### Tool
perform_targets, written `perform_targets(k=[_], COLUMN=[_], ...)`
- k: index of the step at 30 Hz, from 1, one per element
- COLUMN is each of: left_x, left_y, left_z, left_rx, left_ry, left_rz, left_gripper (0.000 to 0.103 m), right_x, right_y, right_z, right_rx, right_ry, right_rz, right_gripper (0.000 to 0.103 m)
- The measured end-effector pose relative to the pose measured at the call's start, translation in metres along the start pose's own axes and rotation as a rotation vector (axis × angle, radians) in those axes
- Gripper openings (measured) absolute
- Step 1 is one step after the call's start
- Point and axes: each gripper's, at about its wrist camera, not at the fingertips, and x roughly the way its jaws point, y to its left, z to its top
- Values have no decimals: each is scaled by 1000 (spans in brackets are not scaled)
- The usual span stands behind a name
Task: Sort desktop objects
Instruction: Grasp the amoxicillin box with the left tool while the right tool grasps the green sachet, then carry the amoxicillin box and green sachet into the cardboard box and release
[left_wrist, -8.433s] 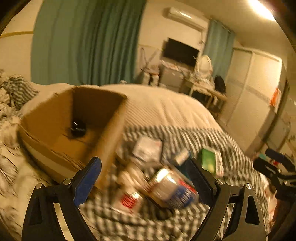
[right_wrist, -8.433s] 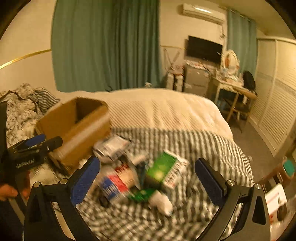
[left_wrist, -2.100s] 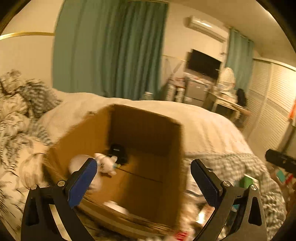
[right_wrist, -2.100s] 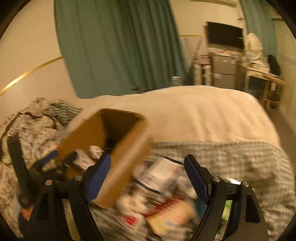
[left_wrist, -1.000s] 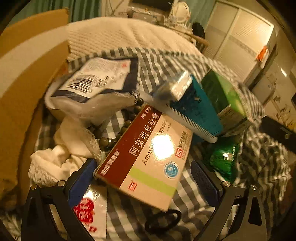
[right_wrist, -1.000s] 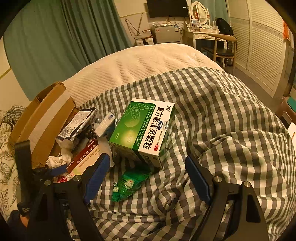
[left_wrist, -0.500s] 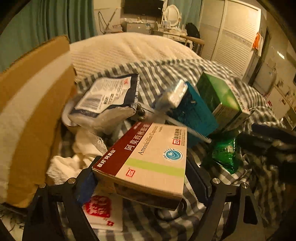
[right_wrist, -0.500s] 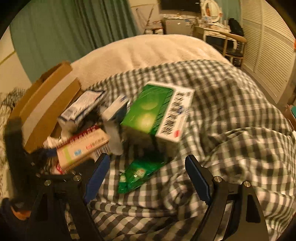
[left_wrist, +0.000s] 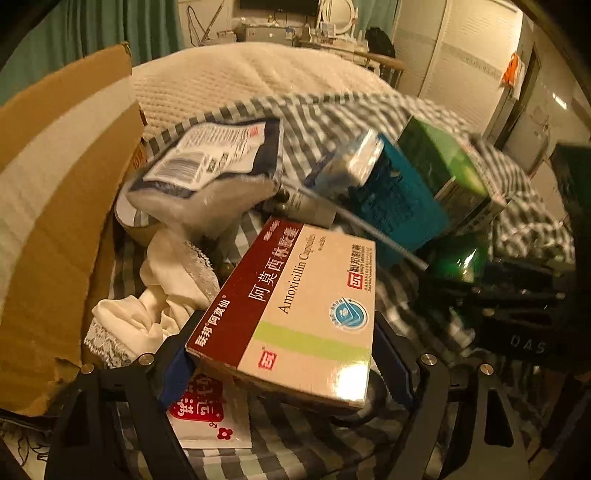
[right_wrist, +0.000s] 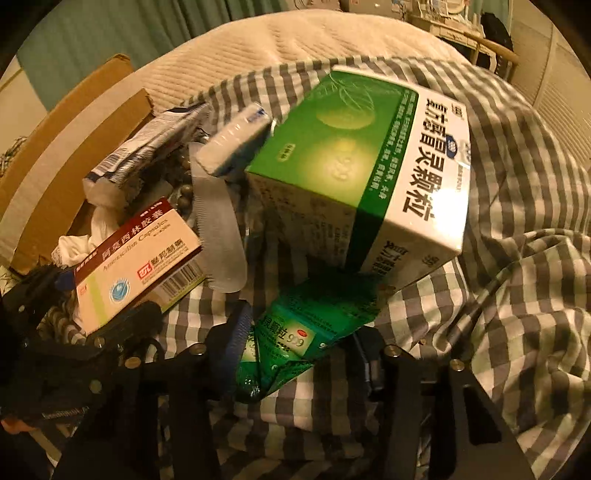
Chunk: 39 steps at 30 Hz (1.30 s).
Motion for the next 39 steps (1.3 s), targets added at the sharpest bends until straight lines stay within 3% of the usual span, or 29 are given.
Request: perform_targets(k=[8, 13, 25, 39], left_x=[-26, -40, -52, -64], left_y=[8, 3, 8, 14], left_z=[3, 13, 24, 28], left_rx=[-81, -59, -98, -112], left_ry=[-10, -94, -167, -239], left_rz=[-108, -103, -178, -150], left_gripper=[85, 83, 81, 81], right_x=[-33, -53, -86, -104], right_y=[-8, 3, 20, 24], right_z=[-10, -10, -11, -11], right_rx=[13, -36, -93, -64], right_ry=[-77, -131, -209, -241], right_rz=[2, -31, -57, -31], right_gripper=[43, 43, 43, 43])
